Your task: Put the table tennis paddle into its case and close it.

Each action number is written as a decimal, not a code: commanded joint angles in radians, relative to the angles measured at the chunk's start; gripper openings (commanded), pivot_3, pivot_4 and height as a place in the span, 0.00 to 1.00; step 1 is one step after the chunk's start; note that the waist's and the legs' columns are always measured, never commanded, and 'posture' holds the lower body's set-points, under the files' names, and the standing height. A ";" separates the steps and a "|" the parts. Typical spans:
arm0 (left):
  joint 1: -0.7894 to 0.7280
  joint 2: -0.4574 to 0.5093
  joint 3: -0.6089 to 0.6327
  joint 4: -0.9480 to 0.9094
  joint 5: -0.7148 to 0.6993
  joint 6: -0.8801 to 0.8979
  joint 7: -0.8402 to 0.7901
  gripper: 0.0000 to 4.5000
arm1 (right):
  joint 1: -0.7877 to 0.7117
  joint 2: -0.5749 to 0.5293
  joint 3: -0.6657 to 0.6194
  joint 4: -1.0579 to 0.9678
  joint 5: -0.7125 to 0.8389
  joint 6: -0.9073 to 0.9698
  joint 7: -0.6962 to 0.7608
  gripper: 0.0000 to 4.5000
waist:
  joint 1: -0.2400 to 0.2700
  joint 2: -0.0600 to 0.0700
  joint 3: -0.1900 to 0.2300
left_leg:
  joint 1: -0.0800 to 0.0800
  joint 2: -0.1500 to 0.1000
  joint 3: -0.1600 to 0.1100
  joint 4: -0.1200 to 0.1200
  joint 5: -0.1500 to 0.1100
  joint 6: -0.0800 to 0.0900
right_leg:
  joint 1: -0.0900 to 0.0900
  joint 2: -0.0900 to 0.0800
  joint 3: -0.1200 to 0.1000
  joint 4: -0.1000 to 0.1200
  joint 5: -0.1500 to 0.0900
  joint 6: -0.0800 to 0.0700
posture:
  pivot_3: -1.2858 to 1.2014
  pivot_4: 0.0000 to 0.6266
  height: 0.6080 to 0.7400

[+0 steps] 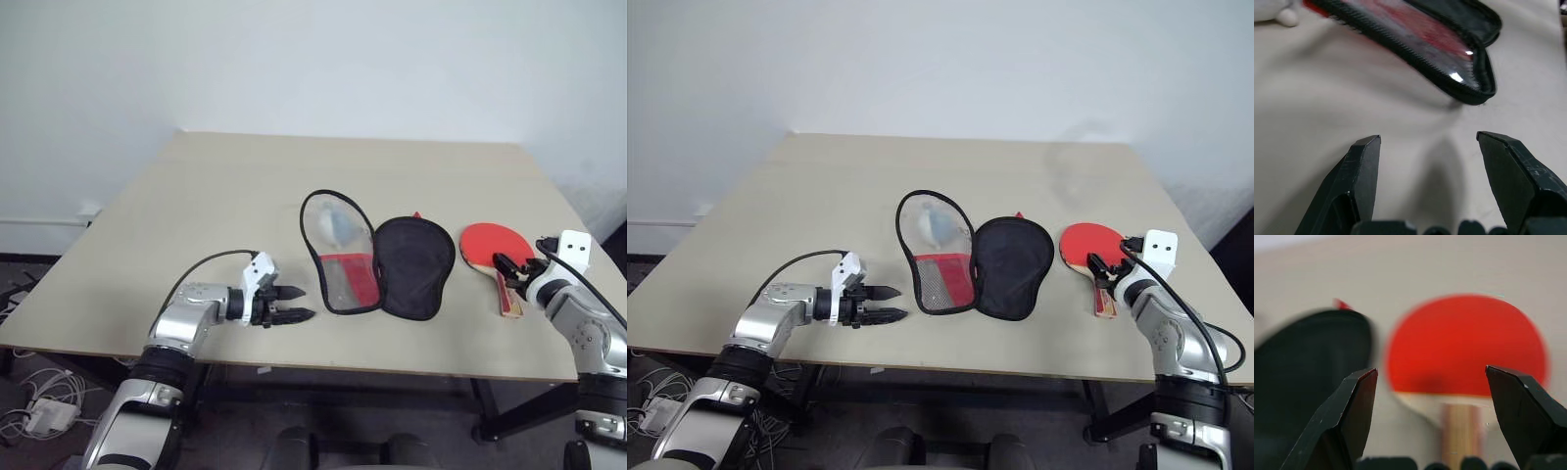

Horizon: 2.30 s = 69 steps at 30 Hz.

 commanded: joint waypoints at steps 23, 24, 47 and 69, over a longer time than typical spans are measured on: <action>-0.017 -0.021 0.001 -0.026 0.010 -0.018 0.011 0.74 | -0.121 -0.035 0.077 0.201 -0.115 0.089 0.108 0.49 | -0.015 0.000 0.000 | 0.000 0.000 0.000 0.001 0.000 0.000 | 0.001 0.001 0.000 0.000 0.000 0.000 | 0.52 0.00 1.00; -0.017 -0.021 0.001 -0.026 0.010 -0.018 0.012 0.74 | -0.125 -0.032 0.076 0.205 -0.117 0.088 0.106 0.41 | -0.018 -0.001 0.000 | 0.001 0.000 0.000 0.001 0.000 0.000 | 0.001 0.001 0.000 0.000 0.000 0.000 | 0.52 0.00 1.00; -0.045 -0.055 -0.018 0.001 0.027 -0.013 0.009 0.74 | -0.215 0.415 0.006 -0.389 -0.019 0.425 -0.312 0.25 | -0.024 0.004 0.001 | -0.001 0.001 -0.001 -0.001 0.001 0.001 | -0.002 0.002 0.001 0.002 0.000 0.000 | 0.52 0.00 1.00; -0.099 -0.093 -0.034 0.084 0.059 -0.049 -0.017 0.74 | -0.085 0.664 0.037 -0.439 -0.112 0.421 -0.471 0.25 | -0.025 0.004 0.001 | -0.001 0.000 -0.002 -0.001 0.000 0.000 | -0.002 0.000 -0.001 0.001 0.000 0.000 | 0.52 0.00 1.00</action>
